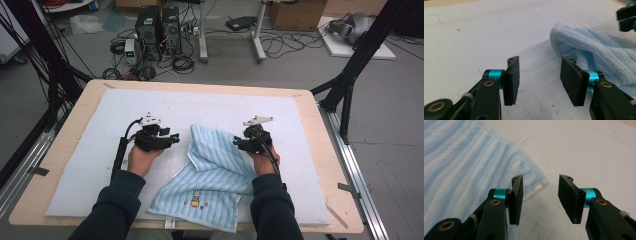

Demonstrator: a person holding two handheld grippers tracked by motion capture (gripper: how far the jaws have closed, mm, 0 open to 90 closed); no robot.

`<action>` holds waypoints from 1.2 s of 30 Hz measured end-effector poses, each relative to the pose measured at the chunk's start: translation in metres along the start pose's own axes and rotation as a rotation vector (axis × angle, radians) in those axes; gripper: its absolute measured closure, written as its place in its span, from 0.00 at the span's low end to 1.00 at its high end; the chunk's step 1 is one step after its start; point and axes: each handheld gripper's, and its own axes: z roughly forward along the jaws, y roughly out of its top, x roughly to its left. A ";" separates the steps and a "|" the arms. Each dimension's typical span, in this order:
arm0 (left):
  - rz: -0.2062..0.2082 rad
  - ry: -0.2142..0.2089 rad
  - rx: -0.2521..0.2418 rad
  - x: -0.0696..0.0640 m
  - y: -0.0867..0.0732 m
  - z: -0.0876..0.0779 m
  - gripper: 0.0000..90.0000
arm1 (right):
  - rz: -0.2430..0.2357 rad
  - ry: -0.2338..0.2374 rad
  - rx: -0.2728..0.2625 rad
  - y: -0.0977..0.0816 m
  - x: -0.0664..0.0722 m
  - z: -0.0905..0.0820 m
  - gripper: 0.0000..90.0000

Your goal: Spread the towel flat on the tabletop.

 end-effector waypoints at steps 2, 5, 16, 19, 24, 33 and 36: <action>-0.001 0.002 0.002 0.000 0.000 0.001 0.55 | 0.012 0.013 0.032 0.003 0.000 0.014 0.58; -0.002 0.006 0.006 0.001 -0.001 0.001 0.55 | 0.015 0.038 0.064 0.004 0.006 0.031 0.60; -0.014 0.007 -0.003 0.002 0.000 0.002 0.56 | -0.023 0.012 0.052 -0.002 0.002 0.012 0.95; -0.026 0.008 -0.019 0.002 0.000 0.002 0.56 | -0.007 -0.012 0.040 -0.008 -0.005 0.002 0.95; -0.048 0.007 -0.047 0.002 0.003 0.003 0.56 | 0.028 -0.117 0.046 -0.025 -0.024 -0.022 0.95; -0.074 -0.025 -0.066 -0.003 0.011 0.012 0.55 | 0.077 -0.134 0.025 -0.047 -0.029 -0.030 0.76; -0.080 -0.035 -0.066 -0.004 0.013 0.016 0.55 | 0.110 -0.124 -0.036 -0.051 -0.029 -0.040 0.67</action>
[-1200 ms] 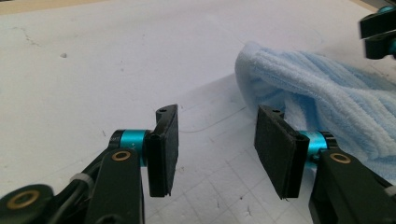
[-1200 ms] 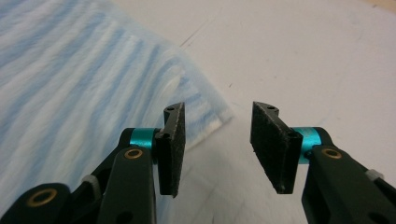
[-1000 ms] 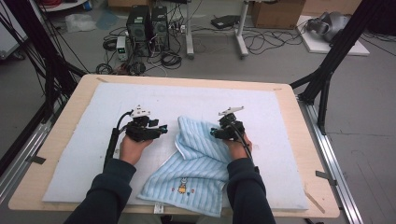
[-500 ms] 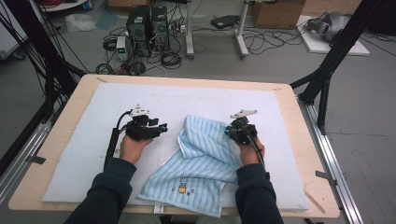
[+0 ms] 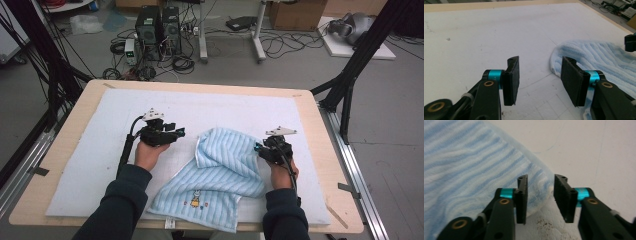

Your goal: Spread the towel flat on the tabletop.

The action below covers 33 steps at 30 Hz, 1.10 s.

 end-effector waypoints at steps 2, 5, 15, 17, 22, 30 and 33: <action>-0.023 -0.008 -0.002 0.000 0.001 0.006 0.55 | 0.005 0.003 -0.045 -0.004 0.002 -0.009 0.65; -0.037 -0.016 0.023 -0.001 0.002 0.014 0.55 | -0.003 -0.007 -0.062 -0.007 0.004 -0.015 0.64; 0.021 -0.077 0.186 -0.033 0.006 0.076 0.54 | -0.026 0.042 -0.066 -0.008 0.011 -0.015 0.62; 0.035 -0.074 0.199 -0.037 0.005 0.080 0.54 | -0.033 0.049 -0.064 -0.008 0.013 -0.014 0.61; 0.152 -0.034 0.247 -0.049 0.004 0.091 0.70 | -0.038 0.057 -0.068 -0.008 0.015 -0.014 0.61; 0.243 0.044 0.261 -0.037 0.006 0.082 0.98 | -0.040 0.075 -0.070 -0.008 0.016 -0.013 0.60; 0.228 0.073 0.257 -0.026 0.007 0.077 0.98 | -0.046 0.076 -0.072 -0.008 0.017 -0.013 0.60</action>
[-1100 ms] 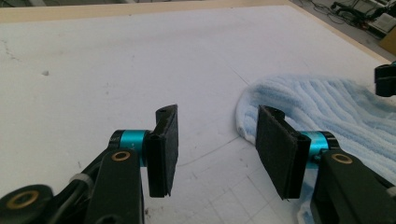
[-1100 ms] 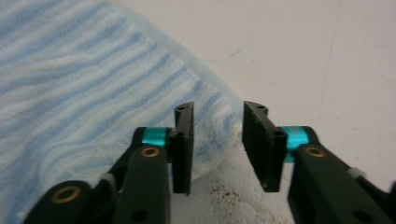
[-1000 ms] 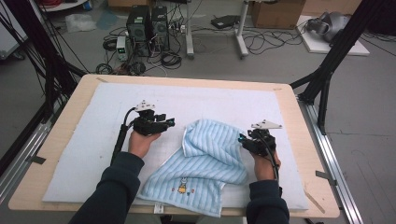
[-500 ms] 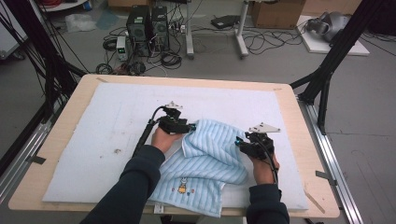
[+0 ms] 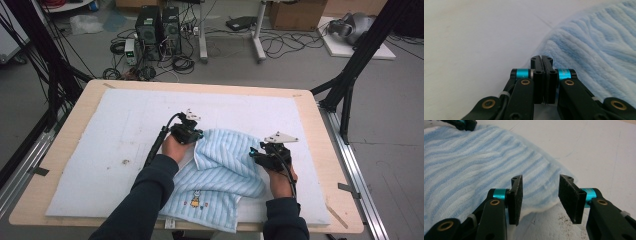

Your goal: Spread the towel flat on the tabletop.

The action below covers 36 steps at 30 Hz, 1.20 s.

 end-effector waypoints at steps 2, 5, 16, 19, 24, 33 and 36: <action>-0.021 0.030 0.001 0.013 -0.003 -0.006 0.98 | -0.001 0.005 -0.002 0.000 0.001 0.000 0.60; -0.057 0.073 -0.004 0.033 -0.008 -0.014 0.98 | -0.006 0.015 -0.001 0.001 0.005 0.002 0.60; -0.181 0.247 -0.090 0.101 -0.018 -0.051 0.98 | -0.018 0.040 -0.008 0.007 0.013 0.013 0.60; -0.225 0.246 -0.111 0.112 -0.023 -0.055 0.96 | -0.016 0.052 -0.017 0.010 0.014 0.016 0.60; -0.273 0.231 -0.132 0.112 -0.032 -0.059 0.62 | -0.001 0.071 -0.017 0.015 0.015 0.021 0.60; -0.269 0.149 -0.169 0.095 -0.043 -0.075 0.48 | -0.052 0.167 0.076 0.045 0.032 0.074 0.64; -0.264 0.138 -0.163 0.093 -0.045 -0.078 0.47 | -0.058 0.192 0.093 0.050 0.038 0.085 0.65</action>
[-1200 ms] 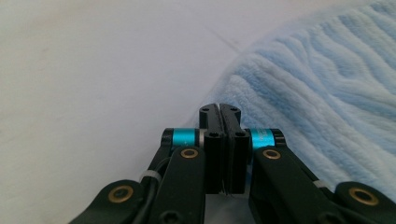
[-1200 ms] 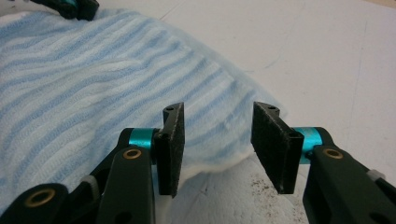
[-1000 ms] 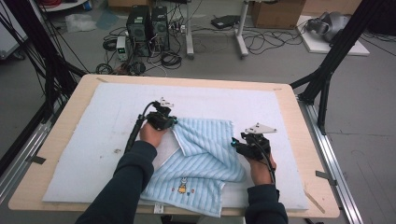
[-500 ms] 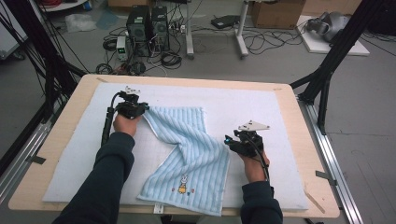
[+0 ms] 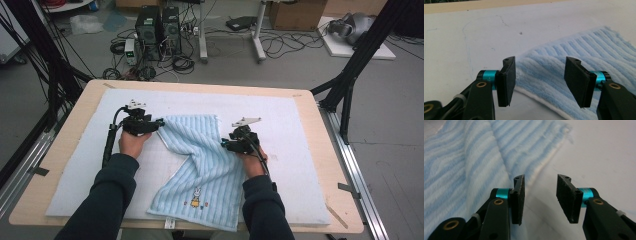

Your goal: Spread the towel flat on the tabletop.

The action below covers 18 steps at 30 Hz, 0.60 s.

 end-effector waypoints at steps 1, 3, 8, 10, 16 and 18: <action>0.001 -0.004 -0.006 -0.001 -0.001 -0.004 0.46 | -0.011 0.024 0.022 0.006 0.005 0.010 0.70; 0.000 -0.007 -0.015 -0.002 -0.002 -0.007 0.46 | -0.037 0.032 0.040 0.009 0.009 0.020 0.78; -0.004 -0.005 -0.008 -0.001 -0.004 -0.011 0.46 | -0.118 -0.057 0.068 0.023 0.010 0.031 0.96; 0.000 -0.010 0.003 -0.003 -0.006 -0.011 0.47 | -0.130 -0.127 0.087 0.029 0.006 0.035 0.96; 0.033 -0.036 0.045 -0.015 -0.012 -0.006 0.47 | -0.069 -0.289 0.053 0.039 -0.013 0.034 0.96; 0.045 -0.058 0.058 -0.022 -0.013 -0.003 0.48 | -0.020 -0.244 0.014 0.038 -0.016 0.028 0.90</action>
